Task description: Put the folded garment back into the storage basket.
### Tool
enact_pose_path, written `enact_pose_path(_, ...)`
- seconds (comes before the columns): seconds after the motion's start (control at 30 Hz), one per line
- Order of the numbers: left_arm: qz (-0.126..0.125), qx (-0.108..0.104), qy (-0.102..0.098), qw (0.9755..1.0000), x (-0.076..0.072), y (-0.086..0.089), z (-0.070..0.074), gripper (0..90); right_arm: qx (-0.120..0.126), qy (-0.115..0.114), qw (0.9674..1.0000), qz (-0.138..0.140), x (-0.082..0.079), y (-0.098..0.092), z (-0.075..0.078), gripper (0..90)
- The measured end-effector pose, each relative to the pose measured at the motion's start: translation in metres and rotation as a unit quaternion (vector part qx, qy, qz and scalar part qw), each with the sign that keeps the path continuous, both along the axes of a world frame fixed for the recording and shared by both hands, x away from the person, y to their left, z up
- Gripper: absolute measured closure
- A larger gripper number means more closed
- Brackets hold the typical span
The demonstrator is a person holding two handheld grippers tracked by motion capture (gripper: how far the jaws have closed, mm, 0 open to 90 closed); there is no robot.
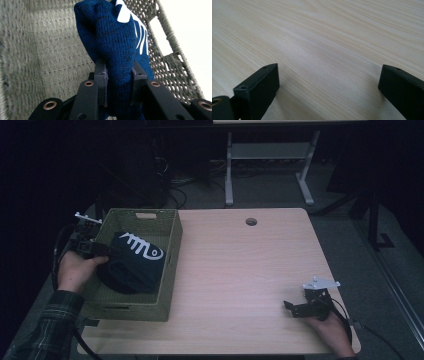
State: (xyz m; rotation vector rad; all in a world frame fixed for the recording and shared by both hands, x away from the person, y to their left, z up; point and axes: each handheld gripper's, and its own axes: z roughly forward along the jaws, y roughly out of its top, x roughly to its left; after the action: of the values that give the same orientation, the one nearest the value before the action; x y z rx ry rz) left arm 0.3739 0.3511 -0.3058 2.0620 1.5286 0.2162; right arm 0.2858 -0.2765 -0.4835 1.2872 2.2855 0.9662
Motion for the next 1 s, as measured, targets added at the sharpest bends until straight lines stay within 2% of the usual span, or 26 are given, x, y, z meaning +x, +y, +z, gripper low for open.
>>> enact_pose_path(0.1,-0.003,-0.005,0.005,1.0000,0.003,0.000,-0.009,72.9,0.000,0.000,1.0000,0.000,0.000,0.000,0.000,3.0)
enact_pose_path(0.2,-0.010,-0.001,0.009,0.9999,0.007,-0.001,-0.018,72.7,0.000,0.000,1.0000,0.000,0.000,0.000,0.000,3.0)
enact_pose_path(0.5,-0.013,0.036,0.010,0.9992,0.016,0.005,-0.033,68.7,0.000,0.000,1.0000,0.000,0.000,0.000,0.000,3.0)
enact_pose_path(0.8,0.005,0.069,0.007,0.9976,0.018,0.016,-0.044,59.3,0.000,0.000,1.0000,0.000,0.000,0.000,0.000,3.0)
enact_pose_path(1.0,0.026,0.085,-0.003,0.9960,0.016,0.024,-0.041,47.8,0.000,0.000,1.0000,0.000,0.000,0.000,0.000,3.0)
